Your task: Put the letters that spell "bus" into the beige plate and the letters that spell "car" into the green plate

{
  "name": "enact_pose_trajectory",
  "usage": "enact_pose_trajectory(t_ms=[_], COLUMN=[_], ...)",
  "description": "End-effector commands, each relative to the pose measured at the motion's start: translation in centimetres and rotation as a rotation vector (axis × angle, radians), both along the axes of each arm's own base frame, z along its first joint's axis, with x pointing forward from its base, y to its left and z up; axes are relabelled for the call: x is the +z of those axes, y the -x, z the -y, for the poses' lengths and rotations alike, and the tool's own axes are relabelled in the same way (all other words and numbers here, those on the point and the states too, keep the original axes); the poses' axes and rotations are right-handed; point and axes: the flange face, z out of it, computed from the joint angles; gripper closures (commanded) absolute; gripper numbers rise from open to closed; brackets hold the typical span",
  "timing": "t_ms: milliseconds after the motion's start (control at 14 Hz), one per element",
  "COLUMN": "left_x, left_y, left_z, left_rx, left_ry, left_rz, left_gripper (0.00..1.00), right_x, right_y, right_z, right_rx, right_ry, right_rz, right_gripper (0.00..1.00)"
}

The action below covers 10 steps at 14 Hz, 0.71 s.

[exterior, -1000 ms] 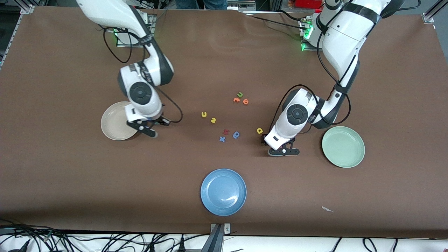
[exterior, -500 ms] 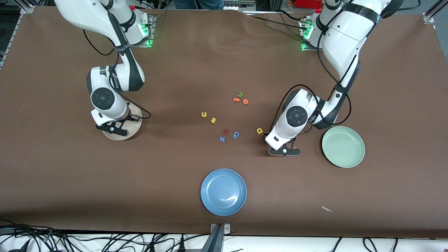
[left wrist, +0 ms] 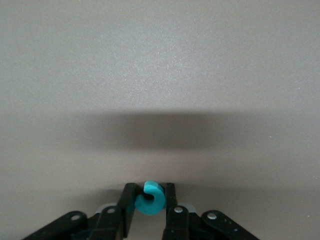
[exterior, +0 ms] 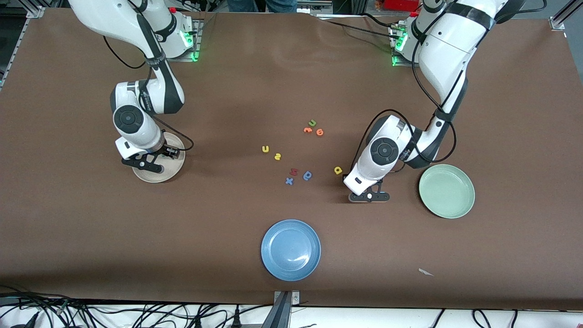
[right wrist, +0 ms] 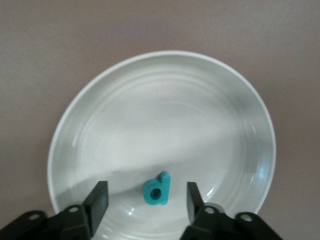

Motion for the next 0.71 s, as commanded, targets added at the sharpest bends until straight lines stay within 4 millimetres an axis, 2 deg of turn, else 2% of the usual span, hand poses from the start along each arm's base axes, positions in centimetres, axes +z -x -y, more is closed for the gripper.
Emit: enact_pose_trajectory(t_ms=[0,143,286,357,500,571,643], left_x=[-0.3,-0.3,0.2,1.4,4.0,4.6,5.9], left_y=[0.2,0.2,-0.2,-0.8,-2.2,-2.9,-3.2], left_z=[0.5,0.5,0.0,-0.9,-4.0,-5.7,-6.9], left_rx=[-0.002,-0.002,-0.005,-0.009,-0.067,-0.087,-0.112], left_ry=[-0.035,-0.034,-0.032,-0.036,-0.071,-0.084,-0.097], left_rz=[0.003,0.004,0.010,0.020,-0.015,-0.043,-0.062], left_gripper=[0.81,0.85,0.89,0.90,0.90,0.91,0.91], right_x=[4.6,5.9,6.2,6.1,5.6,5.4,4.6], right_y=[-1.6,-1.7,-1.6,-1.6,-1.3,-0.8,-0.4], right_z=[-2.5,-7.7,-10.8,-12.7,-17.5,-20.0,-22.0], right_rx=[-0.048,-0.229,-0.337,-0.398,-0.550,-0.630,-0.705], right_ry=[-0.023,-0.118,-0.141,-0.135,-0.124,-0.125,-0.122], right_rz=[-0.046,-0.068,-0.048,-0.037,0.013,0.046,0.073], right_gripper=[0.08,0.08,0.08,0.09,0.10,0.09,0.09])
